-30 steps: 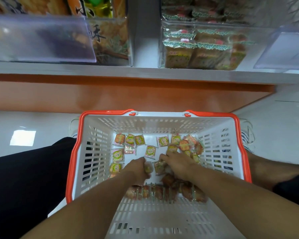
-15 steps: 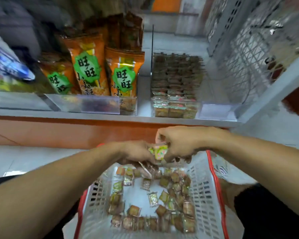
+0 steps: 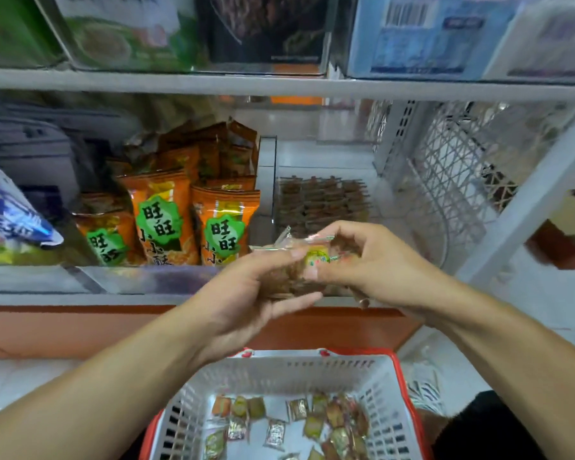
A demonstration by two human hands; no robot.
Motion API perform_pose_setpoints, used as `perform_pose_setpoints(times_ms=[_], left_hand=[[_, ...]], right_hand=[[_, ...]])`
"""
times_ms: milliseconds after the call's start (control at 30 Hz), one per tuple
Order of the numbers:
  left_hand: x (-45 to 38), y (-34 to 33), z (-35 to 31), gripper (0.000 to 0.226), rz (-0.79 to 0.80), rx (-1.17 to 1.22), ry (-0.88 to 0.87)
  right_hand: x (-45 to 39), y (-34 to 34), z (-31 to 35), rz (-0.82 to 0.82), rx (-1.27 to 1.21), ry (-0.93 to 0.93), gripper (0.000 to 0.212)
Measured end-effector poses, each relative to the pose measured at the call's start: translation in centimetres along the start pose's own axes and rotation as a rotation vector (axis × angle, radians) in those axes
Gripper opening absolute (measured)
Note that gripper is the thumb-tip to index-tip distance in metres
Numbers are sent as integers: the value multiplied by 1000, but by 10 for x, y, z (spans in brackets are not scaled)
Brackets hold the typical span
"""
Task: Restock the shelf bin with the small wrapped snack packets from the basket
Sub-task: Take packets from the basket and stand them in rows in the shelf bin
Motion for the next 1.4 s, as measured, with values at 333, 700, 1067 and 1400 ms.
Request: perform_pose_setpoints(times_ms=[333,700,1067,1400], left_hand=[[-11,16,4,20,-247,18,-94],[-2,12,1,24,-205,7,-94],[-1,15,-7,32,-172,89,-147],[-2,19,-8,12,-181,-68,-232]], right_hand=[[4,23,-10,103,-380,-212,67],[9,6,16,-140,-43,444,26],[1,-2,5,-72,93,348,36],[-2,9,-1,-55,-66,61,52]])
Point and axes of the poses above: each hand's wrist, its own x-axis away from the middle knuckle, its own y-axis out of the back of the hand, z = x × y, the point moved 5 cm from there along -x, towards the middle knuckle, and after that the axes turned 1 degree about -y, right-handed, at the moved point
